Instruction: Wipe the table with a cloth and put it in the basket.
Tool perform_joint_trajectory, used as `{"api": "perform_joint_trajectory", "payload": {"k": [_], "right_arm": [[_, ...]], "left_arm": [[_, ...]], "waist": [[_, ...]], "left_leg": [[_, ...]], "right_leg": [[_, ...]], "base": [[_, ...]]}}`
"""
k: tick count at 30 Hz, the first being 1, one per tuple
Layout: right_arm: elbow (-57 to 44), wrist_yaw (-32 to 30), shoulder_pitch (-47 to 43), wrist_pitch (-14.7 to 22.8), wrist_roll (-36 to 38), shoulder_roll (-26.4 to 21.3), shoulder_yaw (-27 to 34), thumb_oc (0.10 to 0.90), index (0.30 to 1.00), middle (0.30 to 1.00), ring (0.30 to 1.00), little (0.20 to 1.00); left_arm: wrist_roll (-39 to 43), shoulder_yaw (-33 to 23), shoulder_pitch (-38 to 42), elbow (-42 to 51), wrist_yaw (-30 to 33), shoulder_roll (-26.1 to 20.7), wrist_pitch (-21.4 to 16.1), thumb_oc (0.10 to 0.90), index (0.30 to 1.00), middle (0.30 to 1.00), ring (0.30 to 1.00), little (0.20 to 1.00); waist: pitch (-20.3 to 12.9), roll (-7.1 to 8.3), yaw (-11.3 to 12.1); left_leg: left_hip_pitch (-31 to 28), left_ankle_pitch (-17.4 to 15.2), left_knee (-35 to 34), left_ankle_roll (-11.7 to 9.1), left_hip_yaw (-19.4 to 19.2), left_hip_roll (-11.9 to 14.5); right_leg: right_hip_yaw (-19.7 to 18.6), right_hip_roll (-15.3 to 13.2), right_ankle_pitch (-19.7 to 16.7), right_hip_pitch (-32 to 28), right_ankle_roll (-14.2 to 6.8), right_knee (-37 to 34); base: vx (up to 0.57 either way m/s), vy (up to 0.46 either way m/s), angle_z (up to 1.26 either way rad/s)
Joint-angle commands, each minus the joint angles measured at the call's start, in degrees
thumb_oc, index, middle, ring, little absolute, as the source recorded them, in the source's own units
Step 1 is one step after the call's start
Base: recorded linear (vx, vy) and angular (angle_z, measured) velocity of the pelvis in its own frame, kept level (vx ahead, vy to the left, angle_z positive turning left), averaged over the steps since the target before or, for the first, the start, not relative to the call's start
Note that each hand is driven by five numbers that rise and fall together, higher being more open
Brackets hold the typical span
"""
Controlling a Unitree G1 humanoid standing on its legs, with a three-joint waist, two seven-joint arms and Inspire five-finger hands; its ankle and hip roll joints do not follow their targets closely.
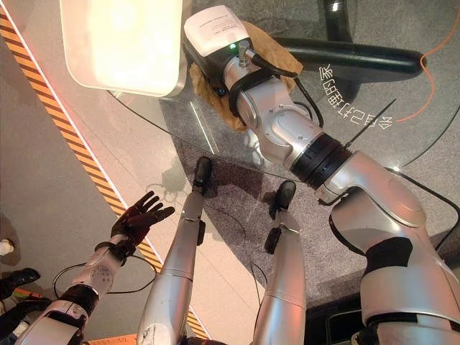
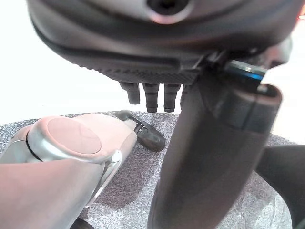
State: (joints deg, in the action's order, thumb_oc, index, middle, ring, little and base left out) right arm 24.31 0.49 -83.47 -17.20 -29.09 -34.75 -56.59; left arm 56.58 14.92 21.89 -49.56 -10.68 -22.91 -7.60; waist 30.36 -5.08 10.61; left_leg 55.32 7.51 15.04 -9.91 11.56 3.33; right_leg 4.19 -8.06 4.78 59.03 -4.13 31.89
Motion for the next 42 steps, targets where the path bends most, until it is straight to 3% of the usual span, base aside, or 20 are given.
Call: {"api": "perform_joint_trajectory", "payload": {"k": [1,3,4,12,25,42], "right_arm": [[-0.2,-7.4,-5.0,0.5,-1.0,3.1,1.8,0.100,0.300,0.300,0.300,0.200],[1.1,-8.3,-5.6,-0.3,-0.9,2.6,1.9,0.100,0.300,0.300,0.300,0.200],[2.1,-9.0,-5.1,-0.5,-0.7,2.3,1.7,0.100,0.300,0.300,0.300,0.200],[12.1,-15.7,-8.7,-2.2,3.1,-2.1,0.1,0.100,0.300,0.300,0.300,0.200],[20.9,-20.4,-11.7,-4.5,5.9,-7.4,-2.7,0.100,0.300,0.300,0.300,0.200],[33.9,-27.3,-13.8,-10.6,7.9,-13.4,-4.1,0.100,0.300,0.300,0.300,0.200]], "left_arm": [[-0.8,-0.4,-0.8,-3.0,-0.8,-1.1,-0.8,0.800,0.900,0.900,0.900,0.900],[-0.9,-0.3,-0.7,-2.8,-0.6,-1.2,-0.7,0.800,0.900,0.900,0.900,0.900],[-0.6,0.1,-1.4,-2.9,-0.6,-1.2,-0.7,0.800,0.900,0.900,0.900,0.900],[0.4,0.8,-1.9,-1.8,0.0,-2.4,-0.6,0.800,0.900,0.900,0.900,0.900],[3.0,1.6,-2.1,-0.8,-0.3,-4.0,-0.3,0.800,0.900,0.900,0.900,0.900],[5.8,1.8,-1.7,-1.3,-1.3,-6.2,0.7,0.800,0.900,0.900,0.900,0.900]], "waist": [[-0.6,-0.24,-0.1],[-0.6,-0.18,-0.1],[-0.6,-0.07,-0.1],[-0.6,0.24,0.0],[-0.6,-0.17,-0.3],[-0.6,-0.32,-1.1]], "left_leg": [[1.4,-1.9,2.9,9.3,-5.3,-8.6],[1.5,-1.9,2.9,9.3,-5.2,-8.6],[-0.2,-3.9,3.3,9.1,-5.2,-8.6],[-0.1,-4.2,3.3,9.0,-5.0,-8.2],[0.2,-4.4,3.3,9.0,-5.1,-8.0],[0.6,-4.7,3.5,9.1,-5.4,-7.6]], "right_leg": [[7.2,4.1,-4.6,-3.6,2.1,-9.8],[7.3,4.1,-4.7,-3.6,2.0,-9.8],[6.6,4.1,-2.8,-5.0,1.6,-9.1],[6.8,4.0,-2.9,-4.9,1.5,-9.0],[6.7,3.8,-2.7,-4.6,1.7,-8.8],[6.3,3.8,-2.5,-4.1,1.8,-8.5]], "base": [[0.00,0.000,0.00],[0.03,-0.016,0.01],[0.06,-0.033,0.01],[0.00,-0.008,0.02],[0.00,0.000,0.00],[0.00,0.000,0.00]]}}
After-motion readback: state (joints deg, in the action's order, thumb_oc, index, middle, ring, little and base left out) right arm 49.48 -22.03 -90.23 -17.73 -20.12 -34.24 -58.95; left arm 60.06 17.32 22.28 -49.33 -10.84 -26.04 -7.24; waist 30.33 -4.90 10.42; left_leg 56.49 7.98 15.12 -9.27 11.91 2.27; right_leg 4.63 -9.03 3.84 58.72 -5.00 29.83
